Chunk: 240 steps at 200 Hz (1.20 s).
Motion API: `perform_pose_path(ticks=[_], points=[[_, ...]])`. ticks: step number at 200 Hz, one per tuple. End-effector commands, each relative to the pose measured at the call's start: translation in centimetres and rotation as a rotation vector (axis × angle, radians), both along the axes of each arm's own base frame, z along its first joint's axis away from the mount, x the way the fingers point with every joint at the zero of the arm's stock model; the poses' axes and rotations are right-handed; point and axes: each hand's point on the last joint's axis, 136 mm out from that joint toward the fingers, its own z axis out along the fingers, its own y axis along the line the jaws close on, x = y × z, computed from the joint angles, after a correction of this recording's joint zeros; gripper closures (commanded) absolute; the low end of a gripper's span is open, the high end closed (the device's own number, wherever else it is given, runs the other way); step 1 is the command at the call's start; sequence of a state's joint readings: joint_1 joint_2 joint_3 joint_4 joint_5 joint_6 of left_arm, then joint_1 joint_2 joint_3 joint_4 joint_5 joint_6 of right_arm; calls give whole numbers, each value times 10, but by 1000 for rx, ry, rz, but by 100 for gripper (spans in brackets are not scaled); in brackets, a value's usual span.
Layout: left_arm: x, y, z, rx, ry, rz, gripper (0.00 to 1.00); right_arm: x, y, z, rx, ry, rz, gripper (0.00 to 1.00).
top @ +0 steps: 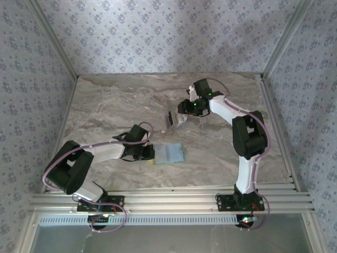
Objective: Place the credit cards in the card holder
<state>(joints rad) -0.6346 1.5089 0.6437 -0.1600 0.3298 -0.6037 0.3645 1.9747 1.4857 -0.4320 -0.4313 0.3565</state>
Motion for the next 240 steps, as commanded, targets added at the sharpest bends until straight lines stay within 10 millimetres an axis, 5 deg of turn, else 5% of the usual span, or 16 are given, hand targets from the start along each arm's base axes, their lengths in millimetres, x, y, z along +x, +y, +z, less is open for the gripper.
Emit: perform_pose_path(ticks=[1,240], points=[[-12,6,-18,37,45,-9,92,-4,6,8,48,7,32,51],[-12,6,-17,39,43,-11,92,-3,-1,16,99,25,17,81]])
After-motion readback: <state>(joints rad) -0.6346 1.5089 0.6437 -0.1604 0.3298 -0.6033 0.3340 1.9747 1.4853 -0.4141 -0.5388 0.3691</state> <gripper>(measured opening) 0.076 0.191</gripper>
